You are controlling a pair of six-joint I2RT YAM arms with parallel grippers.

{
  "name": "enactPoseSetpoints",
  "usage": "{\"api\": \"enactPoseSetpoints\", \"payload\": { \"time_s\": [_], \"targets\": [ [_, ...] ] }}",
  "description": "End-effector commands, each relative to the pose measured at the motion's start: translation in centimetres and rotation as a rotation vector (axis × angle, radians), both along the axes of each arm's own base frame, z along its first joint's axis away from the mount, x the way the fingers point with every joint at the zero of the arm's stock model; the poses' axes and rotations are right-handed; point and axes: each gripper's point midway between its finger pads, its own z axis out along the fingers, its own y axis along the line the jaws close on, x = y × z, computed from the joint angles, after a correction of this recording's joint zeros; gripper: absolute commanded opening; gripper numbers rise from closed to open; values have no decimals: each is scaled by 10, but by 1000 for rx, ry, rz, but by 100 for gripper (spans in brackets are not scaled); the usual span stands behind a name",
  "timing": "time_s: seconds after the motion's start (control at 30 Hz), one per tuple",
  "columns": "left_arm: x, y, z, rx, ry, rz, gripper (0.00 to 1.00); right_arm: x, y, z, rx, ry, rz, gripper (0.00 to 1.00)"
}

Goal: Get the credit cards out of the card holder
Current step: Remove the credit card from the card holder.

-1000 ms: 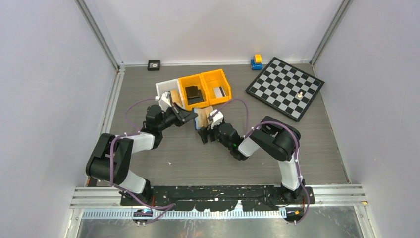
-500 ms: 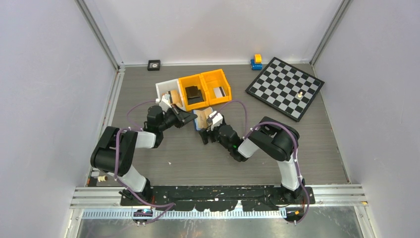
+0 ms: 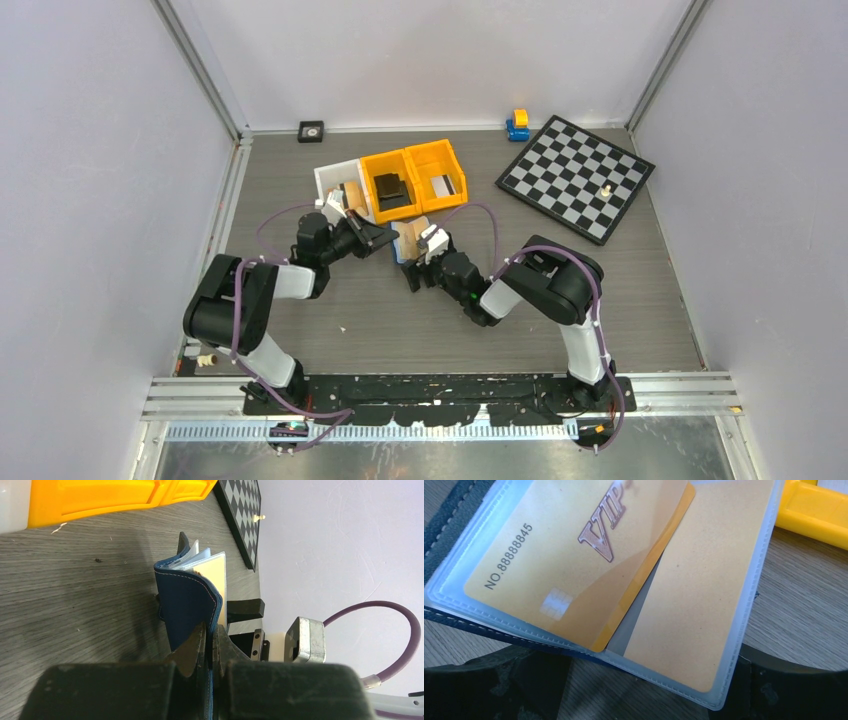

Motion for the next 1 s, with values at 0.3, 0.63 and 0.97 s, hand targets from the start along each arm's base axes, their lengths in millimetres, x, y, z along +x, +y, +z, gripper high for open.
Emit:
{"api": "enactPoseSetpoints", "payload": {
  "time_s": [0.3,0.63,0.97],
  "targets": [
    [-16,-8,-2,-32,23,-79,0,-5,-10,54,161,-112,-56,89],
    [-15,-8,4,-43,12,-80,0,-6,-55,117,407,-113,-138,89],
    [-18,-8,15,-63,-8,-86,0,-4,-82,144,490,23,-185,89]
  ]
}}
